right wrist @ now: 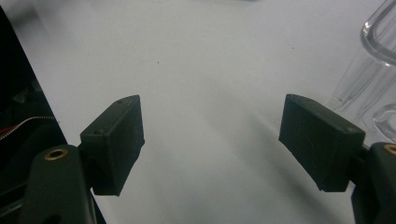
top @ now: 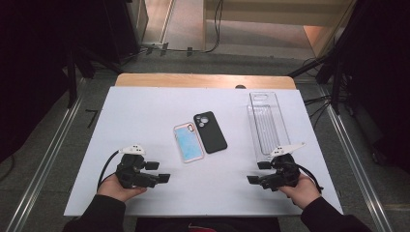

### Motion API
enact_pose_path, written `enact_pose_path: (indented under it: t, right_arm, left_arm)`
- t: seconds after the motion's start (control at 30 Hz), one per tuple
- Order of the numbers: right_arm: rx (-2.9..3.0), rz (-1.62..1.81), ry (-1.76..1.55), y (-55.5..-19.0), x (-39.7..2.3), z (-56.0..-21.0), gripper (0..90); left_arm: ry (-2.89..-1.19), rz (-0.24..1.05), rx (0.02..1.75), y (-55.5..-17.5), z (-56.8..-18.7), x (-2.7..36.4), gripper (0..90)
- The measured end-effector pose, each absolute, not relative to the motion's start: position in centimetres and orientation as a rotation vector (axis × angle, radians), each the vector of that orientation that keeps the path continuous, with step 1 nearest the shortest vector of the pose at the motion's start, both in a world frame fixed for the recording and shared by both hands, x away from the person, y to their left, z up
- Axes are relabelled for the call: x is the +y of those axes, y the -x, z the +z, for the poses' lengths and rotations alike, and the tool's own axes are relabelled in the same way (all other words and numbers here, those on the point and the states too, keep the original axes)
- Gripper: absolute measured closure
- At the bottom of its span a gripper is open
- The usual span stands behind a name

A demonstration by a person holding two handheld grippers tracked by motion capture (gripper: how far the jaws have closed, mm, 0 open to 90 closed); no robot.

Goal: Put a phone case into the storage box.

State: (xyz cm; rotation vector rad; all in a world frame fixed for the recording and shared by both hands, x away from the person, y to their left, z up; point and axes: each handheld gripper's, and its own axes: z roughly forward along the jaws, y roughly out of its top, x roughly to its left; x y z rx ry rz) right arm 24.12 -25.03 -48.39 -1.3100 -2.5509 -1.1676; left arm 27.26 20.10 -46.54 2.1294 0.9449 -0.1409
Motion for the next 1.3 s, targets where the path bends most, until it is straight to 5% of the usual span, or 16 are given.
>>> enact_pose_path:
  t: [0.6, 1.3]
  right_arm:
    - [-2.551, -1.168, 1.323, -24.1, -25.2, -48.4, 20.1]
    - [-2.544, -1.172, 1.327, -24.2, -25.3, -48.4, 20.1]
  left_arm:
    - [-2.1, -0.096, 1.013, -28.5, -45.4, 19.8, 25.8]
    - [-2.182, -0.101, 0.89, -32.4, -44.1, 16.7, 25.5]
